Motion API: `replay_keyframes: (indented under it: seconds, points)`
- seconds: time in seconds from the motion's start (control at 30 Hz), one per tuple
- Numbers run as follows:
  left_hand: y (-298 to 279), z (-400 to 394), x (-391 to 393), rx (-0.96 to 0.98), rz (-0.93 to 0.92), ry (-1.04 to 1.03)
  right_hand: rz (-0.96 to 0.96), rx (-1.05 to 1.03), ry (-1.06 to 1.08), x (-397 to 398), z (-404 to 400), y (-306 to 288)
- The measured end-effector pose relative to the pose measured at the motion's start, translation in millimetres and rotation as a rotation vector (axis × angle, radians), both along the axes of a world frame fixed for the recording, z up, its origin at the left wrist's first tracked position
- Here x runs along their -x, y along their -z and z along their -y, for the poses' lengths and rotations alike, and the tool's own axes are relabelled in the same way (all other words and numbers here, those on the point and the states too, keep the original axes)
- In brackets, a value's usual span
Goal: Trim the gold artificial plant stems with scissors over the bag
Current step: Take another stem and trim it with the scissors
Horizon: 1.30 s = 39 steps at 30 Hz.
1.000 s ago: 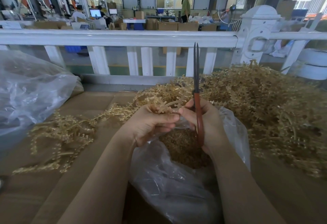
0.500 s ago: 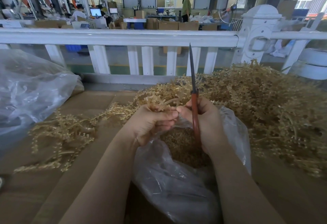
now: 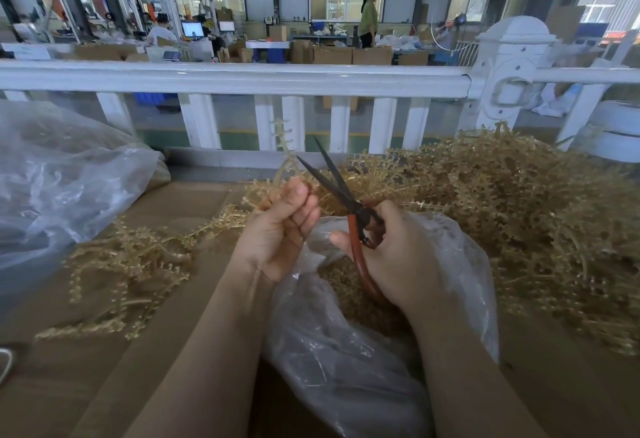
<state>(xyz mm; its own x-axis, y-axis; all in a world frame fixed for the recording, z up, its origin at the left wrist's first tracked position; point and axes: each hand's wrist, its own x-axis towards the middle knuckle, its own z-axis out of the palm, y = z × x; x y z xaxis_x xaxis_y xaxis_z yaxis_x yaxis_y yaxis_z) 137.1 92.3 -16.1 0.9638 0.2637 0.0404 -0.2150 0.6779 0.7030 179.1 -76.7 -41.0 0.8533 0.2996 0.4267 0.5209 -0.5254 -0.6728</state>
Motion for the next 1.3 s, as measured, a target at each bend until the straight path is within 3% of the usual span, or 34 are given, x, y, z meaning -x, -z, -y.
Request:
replay_keyframes:
  seconds: [0.37,1.3]
  points:
    - [5.2,1.9,-0.7,-0.058,0.033,-0.078,0.077,0.103,0.009,2.0,-2.2,3.1]
    - [3.7,6.6,-0.1,-0.018,0.067,-0.102,0.220,0.045,0.059,4.6,-2.9,2.7]
